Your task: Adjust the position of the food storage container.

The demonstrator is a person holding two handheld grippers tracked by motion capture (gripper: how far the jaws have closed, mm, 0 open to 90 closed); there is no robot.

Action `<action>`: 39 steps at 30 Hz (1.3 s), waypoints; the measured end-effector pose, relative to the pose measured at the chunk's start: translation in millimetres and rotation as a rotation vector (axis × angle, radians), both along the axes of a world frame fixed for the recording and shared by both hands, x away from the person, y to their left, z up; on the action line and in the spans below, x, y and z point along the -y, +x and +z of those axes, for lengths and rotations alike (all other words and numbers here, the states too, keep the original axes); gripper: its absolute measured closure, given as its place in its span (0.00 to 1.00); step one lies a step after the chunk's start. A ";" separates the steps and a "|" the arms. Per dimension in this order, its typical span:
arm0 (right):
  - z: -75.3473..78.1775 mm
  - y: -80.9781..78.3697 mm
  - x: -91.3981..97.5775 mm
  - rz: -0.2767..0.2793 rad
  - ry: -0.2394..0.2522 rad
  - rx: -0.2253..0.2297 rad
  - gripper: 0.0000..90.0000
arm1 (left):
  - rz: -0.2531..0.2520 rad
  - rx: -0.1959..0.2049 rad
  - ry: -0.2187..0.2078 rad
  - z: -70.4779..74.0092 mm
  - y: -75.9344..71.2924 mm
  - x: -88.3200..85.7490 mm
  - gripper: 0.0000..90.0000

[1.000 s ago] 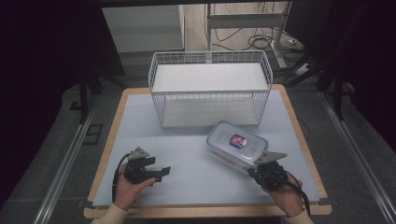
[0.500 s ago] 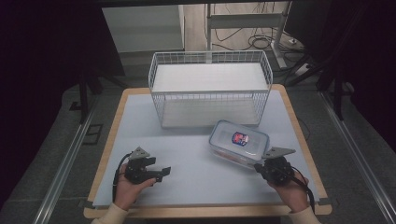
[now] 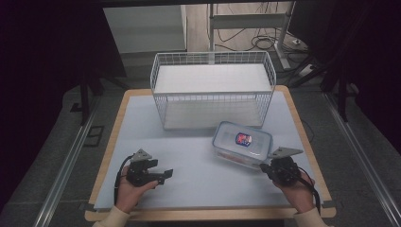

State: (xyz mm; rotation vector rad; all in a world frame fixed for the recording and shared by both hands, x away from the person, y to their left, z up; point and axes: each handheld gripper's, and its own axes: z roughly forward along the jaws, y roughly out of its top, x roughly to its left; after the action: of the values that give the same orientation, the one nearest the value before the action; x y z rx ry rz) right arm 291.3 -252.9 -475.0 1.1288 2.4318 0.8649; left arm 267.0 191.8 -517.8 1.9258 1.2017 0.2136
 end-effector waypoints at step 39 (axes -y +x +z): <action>35.4 156.3 -67.4 0.042 -0.015 0.062 1.00 | -0.005 -0.006 -0.004 -1.4 2.9 -2.3 0.22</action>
State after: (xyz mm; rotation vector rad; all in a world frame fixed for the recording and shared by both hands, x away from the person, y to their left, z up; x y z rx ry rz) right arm 447.7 -185.5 -439.6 1.0341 2.4149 0.8795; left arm 269.9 194.1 -519.2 1.9274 1.2005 0.2026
